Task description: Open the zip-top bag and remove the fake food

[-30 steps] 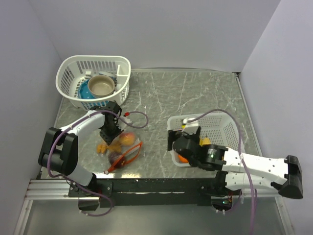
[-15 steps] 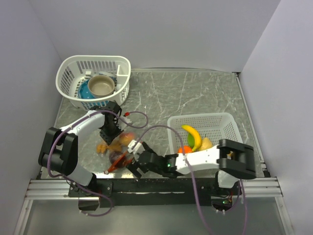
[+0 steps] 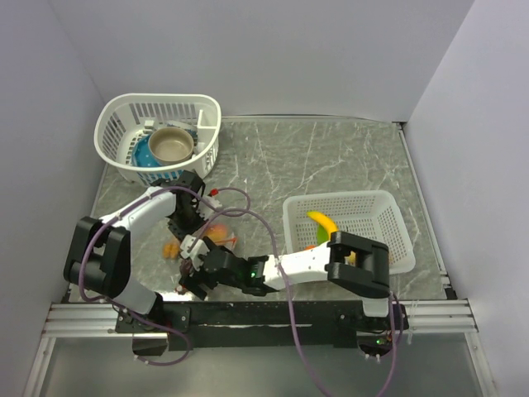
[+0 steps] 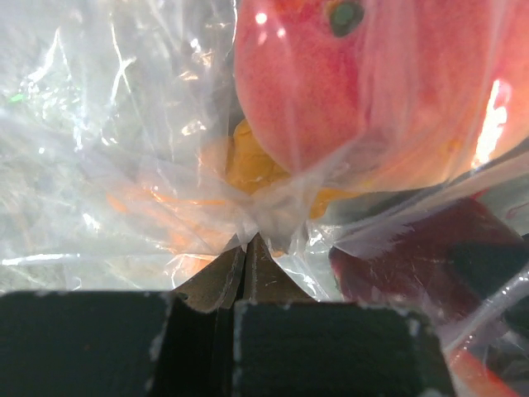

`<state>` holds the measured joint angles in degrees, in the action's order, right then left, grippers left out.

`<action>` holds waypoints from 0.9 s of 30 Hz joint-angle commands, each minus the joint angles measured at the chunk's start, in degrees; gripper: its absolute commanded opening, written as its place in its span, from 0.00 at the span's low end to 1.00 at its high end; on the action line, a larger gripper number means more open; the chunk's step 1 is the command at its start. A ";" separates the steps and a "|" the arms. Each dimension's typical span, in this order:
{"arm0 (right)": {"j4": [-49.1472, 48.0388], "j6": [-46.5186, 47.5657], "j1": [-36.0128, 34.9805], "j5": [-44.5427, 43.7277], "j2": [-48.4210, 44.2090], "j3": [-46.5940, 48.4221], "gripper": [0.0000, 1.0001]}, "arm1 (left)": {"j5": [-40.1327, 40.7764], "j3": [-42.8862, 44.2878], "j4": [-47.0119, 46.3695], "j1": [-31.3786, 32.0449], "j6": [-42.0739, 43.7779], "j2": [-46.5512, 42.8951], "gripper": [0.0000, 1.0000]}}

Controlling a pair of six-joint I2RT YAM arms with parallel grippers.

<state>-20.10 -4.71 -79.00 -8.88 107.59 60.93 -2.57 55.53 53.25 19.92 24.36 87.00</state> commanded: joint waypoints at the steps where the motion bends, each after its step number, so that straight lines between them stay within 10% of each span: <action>1: 0.94 0.41 1.39 0.10 2.88 2.44 1.00 | 0.46 0.72 0.97 -0.06 0.78 -2.54 0.01; 10: -2.31 -1.61 4.38 0.44 4.65 2.79 1.00 | -0.77 0.99 1.94 -0.24 0.42 -2.71 0.01; 23: -7.59 -7.32 9.48 0.71 -2.99 -9.50 0.30 | -8.50 4.51 12.40 -10.43 7.37 -7.81 0.01; 27: -5.22 -7.51 11.24 5.62 -8.52 -14.24 0.29 | -7.11 1.17 10.65 -12.27 8.25 -8.95 0.01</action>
<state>-26.76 -11.07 -69.54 -7.01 105.41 50.19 -8.23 58.54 62.57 9.02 29.95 79.92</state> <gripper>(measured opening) 0.779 0.015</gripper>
